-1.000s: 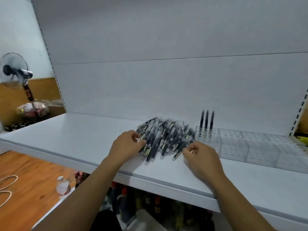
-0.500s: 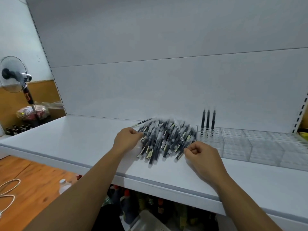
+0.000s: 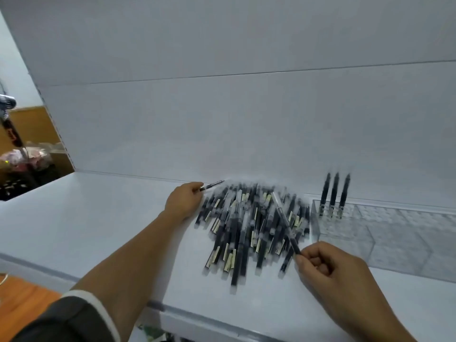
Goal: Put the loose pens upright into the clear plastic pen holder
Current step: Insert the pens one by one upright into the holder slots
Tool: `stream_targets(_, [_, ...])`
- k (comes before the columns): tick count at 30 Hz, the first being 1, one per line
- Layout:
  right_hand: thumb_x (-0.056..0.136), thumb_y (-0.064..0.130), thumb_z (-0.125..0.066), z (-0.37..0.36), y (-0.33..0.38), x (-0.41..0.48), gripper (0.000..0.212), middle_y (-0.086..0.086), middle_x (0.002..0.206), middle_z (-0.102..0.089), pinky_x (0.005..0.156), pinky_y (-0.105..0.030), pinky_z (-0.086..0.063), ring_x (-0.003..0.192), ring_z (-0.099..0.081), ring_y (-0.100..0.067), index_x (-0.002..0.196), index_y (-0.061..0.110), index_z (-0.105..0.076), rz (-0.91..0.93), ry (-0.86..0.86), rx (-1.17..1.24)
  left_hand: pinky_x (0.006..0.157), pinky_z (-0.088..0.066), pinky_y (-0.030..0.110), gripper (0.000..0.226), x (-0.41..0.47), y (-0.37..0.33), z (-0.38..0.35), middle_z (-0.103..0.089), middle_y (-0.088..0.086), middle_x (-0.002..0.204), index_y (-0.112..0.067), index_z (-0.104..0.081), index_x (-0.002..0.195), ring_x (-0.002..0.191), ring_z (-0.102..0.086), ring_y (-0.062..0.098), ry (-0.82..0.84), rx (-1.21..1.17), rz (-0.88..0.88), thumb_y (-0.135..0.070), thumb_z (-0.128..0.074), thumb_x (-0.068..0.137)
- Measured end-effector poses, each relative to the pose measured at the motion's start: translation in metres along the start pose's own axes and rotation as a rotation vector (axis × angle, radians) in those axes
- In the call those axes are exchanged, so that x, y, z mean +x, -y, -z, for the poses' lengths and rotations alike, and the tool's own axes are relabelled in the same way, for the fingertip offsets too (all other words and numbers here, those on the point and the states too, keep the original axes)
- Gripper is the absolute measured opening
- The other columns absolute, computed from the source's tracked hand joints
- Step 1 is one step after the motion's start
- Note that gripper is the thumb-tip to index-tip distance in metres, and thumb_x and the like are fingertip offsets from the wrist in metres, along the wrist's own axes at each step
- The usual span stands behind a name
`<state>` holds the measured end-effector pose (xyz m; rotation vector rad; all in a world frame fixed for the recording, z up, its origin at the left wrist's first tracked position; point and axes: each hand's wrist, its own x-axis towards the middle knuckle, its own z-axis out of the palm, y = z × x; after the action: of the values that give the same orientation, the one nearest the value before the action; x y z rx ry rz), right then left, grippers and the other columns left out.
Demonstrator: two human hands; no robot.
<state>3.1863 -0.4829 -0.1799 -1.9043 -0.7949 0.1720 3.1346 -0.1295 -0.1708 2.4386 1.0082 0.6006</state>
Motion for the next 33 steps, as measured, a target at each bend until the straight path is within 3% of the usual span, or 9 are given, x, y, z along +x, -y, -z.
stream_targets(5, [0.082, 0.027, -0.075, -0.002, 0.0, 0.004, 0.014, 0.012, 0.055, -0.058, 0.05, -0.012, -0.036, 0.046, -0.043, -0.002, 0.07, 0.026, -0.068, -0.007, 0.021, -0.026, 0.086, -0.047, 0.032, 0.025, 0.01, 0.001, 0.003, -0.069, 0.001, 0.113, -0.022, -0.07, 0.113, 0.102, -0.062, 0.023, -0.026, 0.051, -0.091, -0.019, -0.054, 0.094])
stream_targets(9, [0.082, 0.024, -0.076, -0.004, -0.001, 0.004, 0.011, 0.013, 0.054, -0.055, 0.05, -0.012, -0.036, 0.048, -0.043, -0.003, 0.072, 0.025, -0.069, 0.009, 0.006, -0.008, 0.071, -0.042, 0.032, 0.011, -0.002, 0.002, 0.006, -0.068, -0.003, 0.095, -0.019, -0.052, 0.101, 0.085, -0.061, 0.02, 0.034, -0.185, 0.003, -0.012, -0.046, 0.095])
stream_targets(12, [0.083, 0.022, -0.075, -0.002, -0.002, 0.003, 0.011, 0.011, 0.058, -0.057, 0.052, -0.014, -0.036, 0.051, -0.043, -0.003, 0.075, 0.028, -0.07, 0.005, 0.009, 0.024, 0.062, -0.039, 0.03, 0.003, -0.017, -0.007, 0.007, -0.065, -0.002, 0.087, -0.02, -0.054, 0.092, 0.078, -0.059, 0.017, 0.135, -0.216, 0.043, -0.021, -0.051, 0.094])
stream_targets(17, [0.085, 0.021, -0.072, -0.001, -0.002, 0.001, 0.015, 0.009, 0.068, -0.063, 0.055, -0.015, -0.038, 0.055, -0.048, -0.002, 0.08, 0.034, -0.07, 0.035, 0.002, 0.01, 0.062, -0.04, 0.029, 0.036, -0.035, -0.023, 0.013, -0.065, 0.0, 0.084, -0.014, -0.063, 0.09, 0.077, -0.058, 0.014, 0.188, -0.144, 0.042, -0.05, -0.069, 0.084])
stream_targets(21, [0.085, 0.023, -0.072, -0.001, 0.0, -0.001, 0.014, 0.013, 0.067, -0.062, 0.054, -0.013, -0.038, 0.055, -0.049, -0.001, 0.083, 0.036, -0.07, 0.058, -0.001, -0.013, 0.056, -0.034, 0.028, 0.04, -0.037, -0.031, 0.018, -0.058, 0.004, 0.069, -0.007, -0.064, 0.081, 0.062, -0.05, 0.015, 0.178, -0.049, 0.048, -0.047, -0.069, 0.085])
stream_targets(27, [0.085, 0.024, -0.072, -0.002, 0.001, -0.001, 0.013, 0.012, 0.067, -0.063, 0.055, -0.015, -0.04, 0.055, -0.05, -0.002, 0.082, 0.036, -0.07, 0.051, -0.012, -0.003, 0.052, -0.035, 0.025, 0.039, -0.038, -0.044, 0.023, -0.059, 0.004, 0.061, 0.0, -0.072, 0.087, 0.056, -0.051, 0.015, 0.245, 0.04, 0.091, -0.038, -0.066, 0.088])
stream_targets(33, [0.083, 0.024, -0.072, -0.001, 0.0, -0.001, 0.008, 0.01, 0.063, -0.061, 0.052, -0.016, -0.04, 0.052, -0.046, -0.002, 0.08, 0.031, -0.069, 0.008, -0.031, 0.056, 0.057, -0.034, 0.028, 0.026, -0.041, -0.038, 0.023, -0.053, 0.007, 0.071, -0.003, -0.066, 0.087, 0.063, -0.046, 0.018, 0.217, -0.286, 0.188, -0.028, -0.067, 0.09])
